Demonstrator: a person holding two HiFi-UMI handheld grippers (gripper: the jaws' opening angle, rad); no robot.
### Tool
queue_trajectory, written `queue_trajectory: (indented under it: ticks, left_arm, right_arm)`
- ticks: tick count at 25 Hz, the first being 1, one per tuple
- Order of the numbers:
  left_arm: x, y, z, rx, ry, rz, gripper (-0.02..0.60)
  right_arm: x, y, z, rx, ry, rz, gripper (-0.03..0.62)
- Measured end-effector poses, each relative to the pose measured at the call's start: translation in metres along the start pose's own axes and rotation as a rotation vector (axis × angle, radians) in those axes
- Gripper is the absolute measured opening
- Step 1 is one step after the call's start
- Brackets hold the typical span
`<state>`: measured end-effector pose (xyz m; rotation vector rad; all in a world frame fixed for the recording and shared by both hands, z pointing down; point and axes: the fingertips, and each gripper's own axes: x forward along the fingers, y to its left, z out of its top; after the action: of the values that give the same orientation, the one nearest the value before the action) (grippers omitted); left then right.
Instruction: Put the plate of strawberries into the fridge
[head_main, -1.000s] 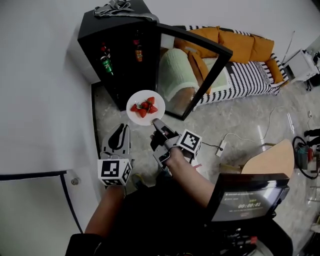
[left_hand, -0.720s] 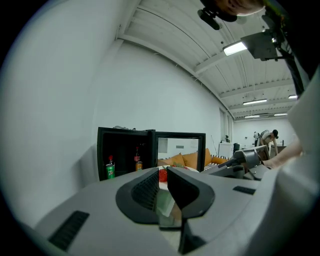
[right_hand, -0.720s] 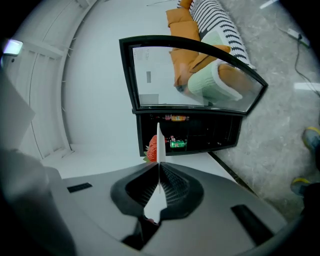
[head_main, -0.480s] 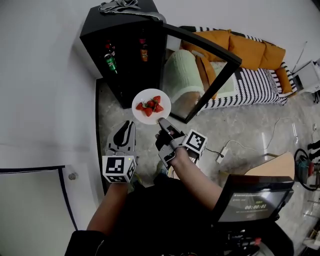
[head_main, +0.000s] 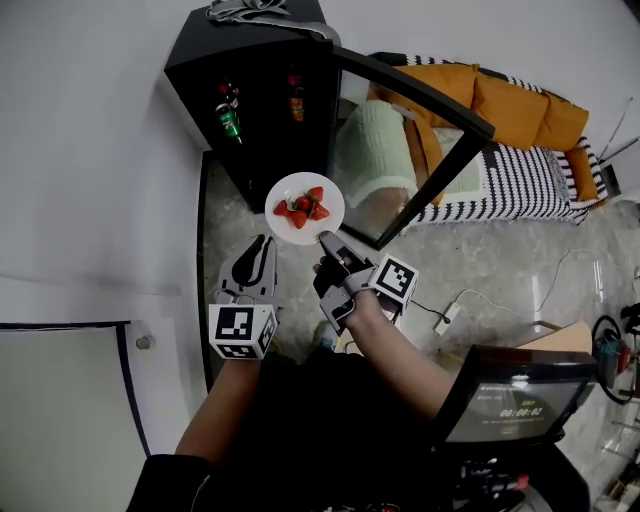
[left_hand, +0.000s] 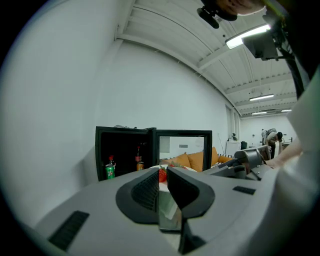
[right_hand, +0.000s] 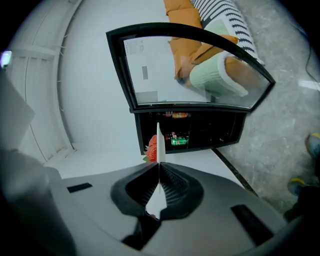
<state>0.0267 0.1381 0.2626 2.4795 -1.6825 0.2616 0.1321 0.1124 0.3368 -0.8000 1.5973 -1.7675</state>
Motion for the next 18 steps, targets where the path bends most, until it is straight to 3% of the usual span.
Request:
queue_trajectory:
  ticks: [18]
  left_arm:
    - [0.002,0.009,0.006,0.004,-0.028,0.008,0.052]
  right_arm:
    - [0.003,-0.001,-0.006,-0.003,0.022,0.005,0.014]
